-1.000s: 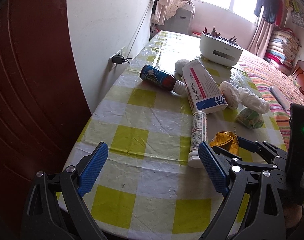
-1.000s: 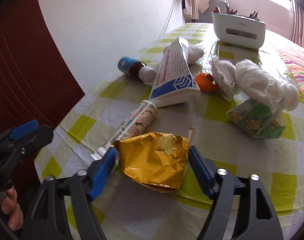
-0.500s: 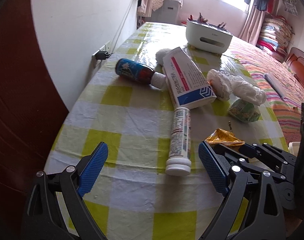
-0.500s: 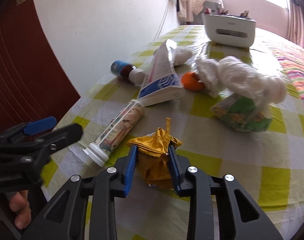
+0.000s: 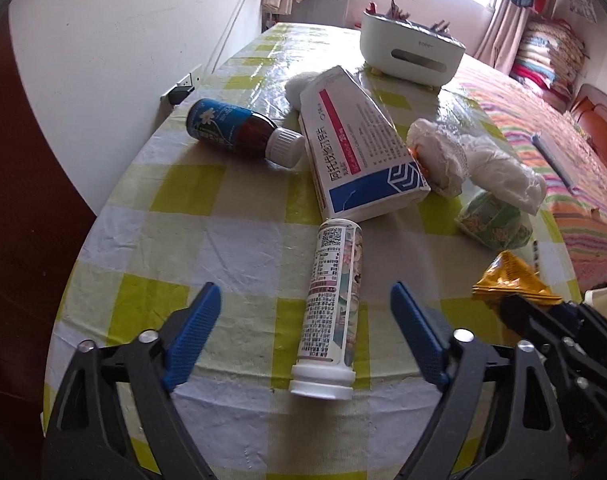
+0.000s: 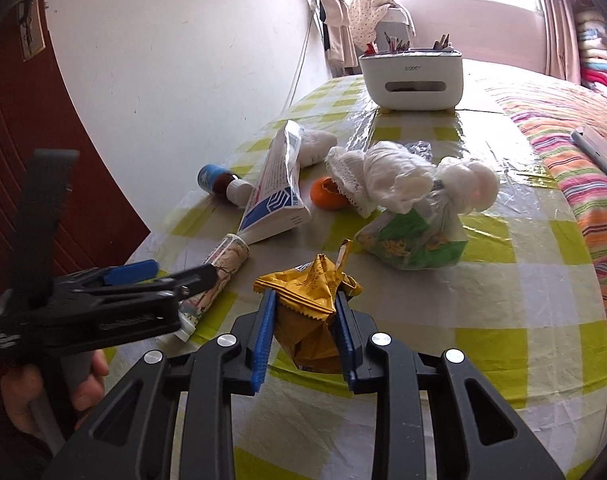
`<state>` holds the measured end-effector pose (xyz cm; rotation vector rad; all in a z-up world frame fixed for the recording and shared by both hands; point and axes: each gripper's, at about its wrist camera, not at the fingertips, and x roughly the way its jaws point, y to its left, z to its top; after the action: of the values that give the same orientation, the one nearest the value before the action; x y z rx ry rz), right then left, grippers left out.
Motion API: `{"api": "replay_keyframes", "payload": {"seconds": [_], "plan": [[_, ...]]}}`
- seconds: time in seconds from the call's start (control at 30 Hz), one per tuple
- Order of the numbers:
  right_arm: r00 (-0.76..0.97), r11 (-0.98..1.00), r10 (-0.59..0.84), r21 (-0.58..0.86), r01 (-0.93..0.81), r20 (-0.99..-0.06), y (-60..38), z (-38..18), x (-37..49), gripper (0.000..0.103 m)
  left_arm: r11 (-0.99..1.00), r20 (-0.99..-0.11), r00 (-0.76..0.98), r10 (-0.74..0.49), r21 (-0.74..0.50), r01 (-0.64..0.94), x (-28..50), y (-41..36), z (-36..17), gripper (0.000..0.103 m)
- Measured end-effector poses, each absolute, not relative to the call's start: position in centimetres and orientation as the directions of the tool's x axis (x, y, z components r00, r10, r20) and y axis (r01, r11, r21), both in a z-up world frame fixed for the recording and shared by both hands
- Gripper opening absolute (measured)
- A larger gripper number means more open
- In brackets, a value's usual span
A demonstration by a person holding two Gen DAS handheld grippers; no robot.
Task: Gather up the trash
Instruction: 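Grasp the white cylindrical tube with the left tool while the right tool grasps the yellow wrapper, then carry the white tube and yellow wrapper in both tools over the white bin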
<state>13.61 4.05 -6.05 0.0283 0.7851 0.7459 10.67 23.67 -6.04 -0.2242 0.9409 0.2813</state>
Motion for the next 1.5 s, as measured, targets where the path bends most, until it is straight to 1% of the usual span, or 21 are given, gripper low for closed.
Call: {"api": "replay_keyframes", "payload": {"seconds": [0.03, 0.07, 0.1, 0.17, 0.23, 0.3, 0.37, 0.43, 0.6, 1.1, 1.5], "plan": [[0.470, 0.746, 0.621, 0.290, -0.599, -0.627, 3.9, -5.9, 13.6, 0.028, 0.943, -0.826, 0.545, 0.141, -0.055, -0.328, 11.0, 23.5, -6.3, 0.073], [0.470, 0.743, 0.627, 0.296, -0.600, -0.622, 3.7, -5.8, 13.6, 0.028, 0.946, -0.836, 0.532, 0.136, -0.049, -0.320, 11.3, 23.4, -6.6, 0.064], [0.471, 0.743, 0.628, 0.298, -0.599, -0.619, 3.5, -5.7, 13.6, 0.028, 0.948, -0.844, 0.521, 0.128, -0.050, -0.314, 11.5, 23.4, -6.9, 0.060], [0.475, 0.742, 0.632, 0.300, -0.600, -0.613, 3.1, -5.6, 13.5, 0.028, 0.948, -0.862, 0.493, 0.117, -0.050, -0.313, 11.9, 23.3, -7.5, 0.058], [0.479, 0.741, 0.636, 0.304, -0.599, -0.605, 2.8, -5.5, 13.4, 0.028, 0.948, -0.858, 0.494, 0.141, -0.027, -0.317, 11.9, 23.1, -7.6, 0.056], [0.487, 0.742, 0.637, 0.303, -0.598, -0.598, 2.4, -5.3, 13.2, 0.028, 0.951, -0.858, 0.493, 0.144, -0.018, -0.309, 11.8, 22.7, -7.7, 0.049], [0.496, 0.746, 0.635, 0.301, -0.595, -0.592, 2.0, -5.1, 13.1, 0.028, 0.951, -0.854, 0.497, 0.151, -0.011, -0.308, 11.7, 22.5, -7.7, 0.032], [0.501, 0.746, 0.636, 0.303, -0.593, -0.587, 1.6, -5.0, 13.0, 0.028, 0.951, -0.855, 0.496, 0.152, -0.010, -0.308, 11.5, 22.3, -7.7, 0.029], [0.523, 0.759, 0.624, 0.291, -0.582, -0.581, 0.7, -4.7, 12.8, 0.028, 0.952, -0.852, 0.507, 0.130, -0.037, -0.305, 10.8, 21.6, -7.6, 0.028], [0.568, 0.792, 0.591, 0.275, -0.545, -0.573, -2.1, -4.6, 12.5, 0.028, 0.975, -0.836, 0.540, 0.103, -0.022, -0.222, 10.4, 17.4, -6.4, 0.028], [0.600, 0.822, 0.556, 0.275, -0.499, -0.576, -5.6, -4.9, 12.4, 0.028, 0.990, -0.828, 0.558, 0.060, -0.023, -0.140, 10.4, 13.3, -5.8, 0.028]]}}
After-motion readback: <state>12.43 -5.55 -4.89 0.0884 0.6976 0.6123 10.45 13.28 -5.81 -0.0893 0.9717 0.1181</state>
